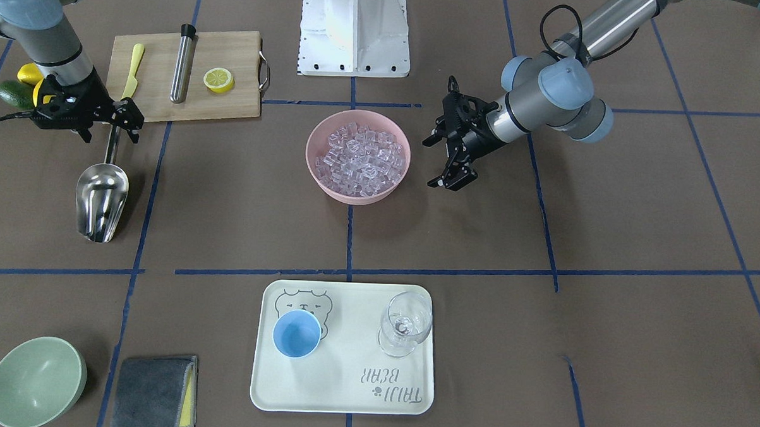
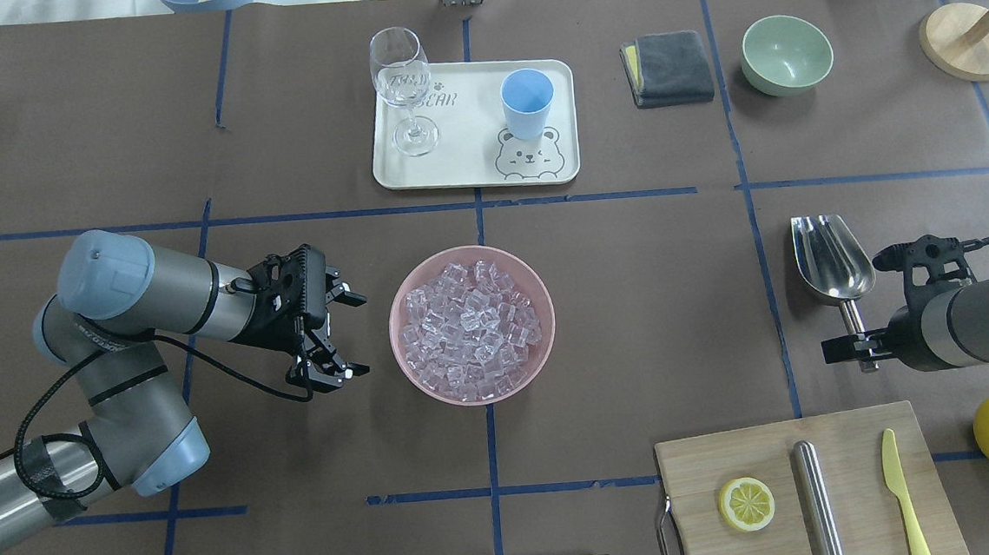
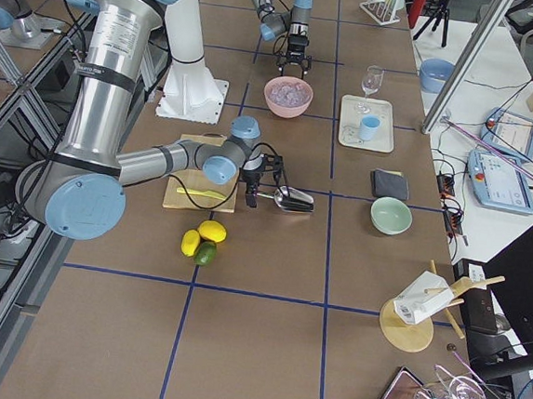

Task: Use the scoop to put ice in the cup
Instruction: 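Lower the right gripper and close it on the metal scoop's handle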

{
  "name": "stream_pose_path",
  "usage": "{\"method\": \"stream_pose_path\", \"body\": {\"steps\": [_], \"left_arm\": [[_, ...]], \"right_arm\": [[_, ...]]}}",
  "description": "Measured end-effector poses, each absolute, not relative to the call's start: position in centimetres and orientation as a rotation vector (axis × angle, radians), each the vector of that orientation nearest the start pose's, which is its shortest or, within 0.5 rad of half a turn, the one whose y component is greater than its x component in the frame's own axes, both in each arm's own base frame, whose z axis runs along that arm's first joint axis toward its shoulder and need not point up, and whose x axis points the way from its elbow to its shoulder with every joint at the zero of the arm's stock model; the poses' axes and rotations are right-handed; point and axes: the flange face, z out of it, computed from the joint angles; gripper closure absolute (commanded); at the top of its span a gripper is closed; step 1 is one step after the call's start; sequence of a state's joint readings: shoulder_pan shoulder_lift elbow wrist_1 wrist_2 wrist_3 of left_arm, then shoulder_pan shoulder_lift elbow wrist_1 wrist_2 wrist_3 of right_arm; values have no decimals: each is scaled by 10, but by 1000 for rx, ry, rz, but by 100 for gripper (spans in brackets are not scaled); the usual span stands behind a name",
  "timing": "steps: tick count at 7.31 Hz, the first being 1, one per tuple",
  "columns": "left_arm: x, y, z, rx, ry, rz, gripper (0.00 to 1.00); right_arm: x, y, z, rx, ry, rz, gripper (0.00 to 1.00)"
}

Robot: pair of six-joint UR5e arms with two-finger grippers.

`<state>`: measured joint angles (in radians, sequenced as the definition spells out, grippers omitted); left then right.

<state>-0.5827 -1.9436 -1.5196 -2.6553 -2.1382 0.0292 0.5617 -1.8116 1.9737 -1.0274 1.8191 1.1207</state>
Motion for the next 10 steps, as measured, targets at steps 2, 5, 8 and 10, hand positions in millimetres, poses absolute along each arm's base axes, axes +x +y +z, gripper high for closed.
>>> {"method": "stream_pose_path", "body": {"steps": [2,5,8,10], "left_arm": [[478,-411,348,1074,1126,1217,0],[476,-410,345,1081,1129,1217,0],[475,-410,343,1084,1130,1217,0],[474,-411,343,1085,1129,1216,0]], "right_arm": [[-310,-317,521,132,-730,5,24],[-314,-318,522,131,-731,3,88],[-311,-318,517,143,-741,-11,100],[-307,-317,508,159,-761,-29,100]]}}
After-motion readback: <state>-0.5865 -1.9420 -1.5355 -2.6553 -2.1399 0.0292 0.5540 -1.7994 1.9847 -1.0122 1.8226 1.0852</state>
